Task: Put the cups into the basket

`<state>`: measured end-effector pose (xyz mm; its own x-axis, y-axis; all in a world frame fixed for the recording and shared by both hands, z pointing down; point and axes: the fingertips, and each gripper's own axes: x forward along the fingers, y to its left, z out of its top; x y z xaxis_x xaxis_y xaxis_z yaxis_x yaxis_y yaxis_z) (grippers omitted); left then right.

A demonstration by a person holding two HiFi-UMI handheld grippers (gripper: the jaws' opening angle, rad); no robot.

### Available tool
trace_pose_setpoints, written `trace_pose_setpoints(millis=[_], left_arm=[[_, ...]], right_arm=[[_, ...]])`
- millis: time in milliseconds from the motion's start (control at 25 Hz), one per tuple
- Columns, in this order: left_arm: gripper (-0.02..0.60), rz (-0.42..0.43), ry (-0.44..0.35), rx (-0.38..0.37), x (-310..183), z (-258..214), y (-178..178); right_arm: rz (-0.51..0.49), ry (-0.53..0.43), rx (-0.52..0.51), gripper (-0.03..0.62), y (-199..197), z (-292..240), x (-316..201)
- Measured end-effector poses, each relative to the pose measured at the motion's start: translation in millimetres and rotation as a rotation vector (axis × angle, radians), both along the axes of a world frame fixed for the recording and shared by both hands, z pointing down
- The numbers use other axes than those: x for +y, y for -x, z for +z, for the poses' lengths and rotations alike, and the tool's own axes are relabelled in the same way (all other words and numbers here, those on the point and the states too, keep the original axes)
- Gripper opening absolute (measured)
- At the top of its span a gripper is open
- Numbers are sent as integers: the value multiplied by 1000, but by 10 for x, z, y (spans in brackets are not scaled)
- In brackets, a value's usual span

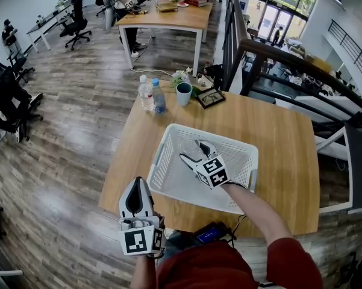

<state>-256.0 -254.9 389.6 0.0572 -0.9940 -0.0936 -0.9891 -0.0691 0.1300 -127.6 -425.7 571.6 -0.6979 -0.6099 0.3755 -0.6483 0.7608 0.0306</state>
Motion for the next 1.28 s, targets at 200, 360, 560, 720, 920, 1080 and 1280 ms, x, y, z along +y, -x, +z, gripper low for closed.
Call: trace_pose_setpoints(millis=[200, 360, 560, 720, 920, 1080, 1280], left_arm=[[0, 0, 0, -1, -18, 21, -10], [0, 6, 2, -1, -17, 24, -27], [0, 9, -4, -2, -21, -9, -21], [0, 7, -4, 0, -10, -18, -16], [0, 7, -3, 2, -2, -12, -15], [0, 7, -1, 5, 0, 12, -18], [0, 8, -7, 7, -11, -2, -21]], right_arm=[[2, -4, -3, 328, -17, 16, -18], [11, 2, -6, 328, -33, 26, -13], [14, 10, -9, 328, -36, 20, -18], [14, 13, -16, 328, -45, 13, -8], [16, 14, -10, 328, -57, 6, 2], [14, 12, 0, 328, -67, 32, 3], [12, 13, 10, 328, -85, 39, 2]])
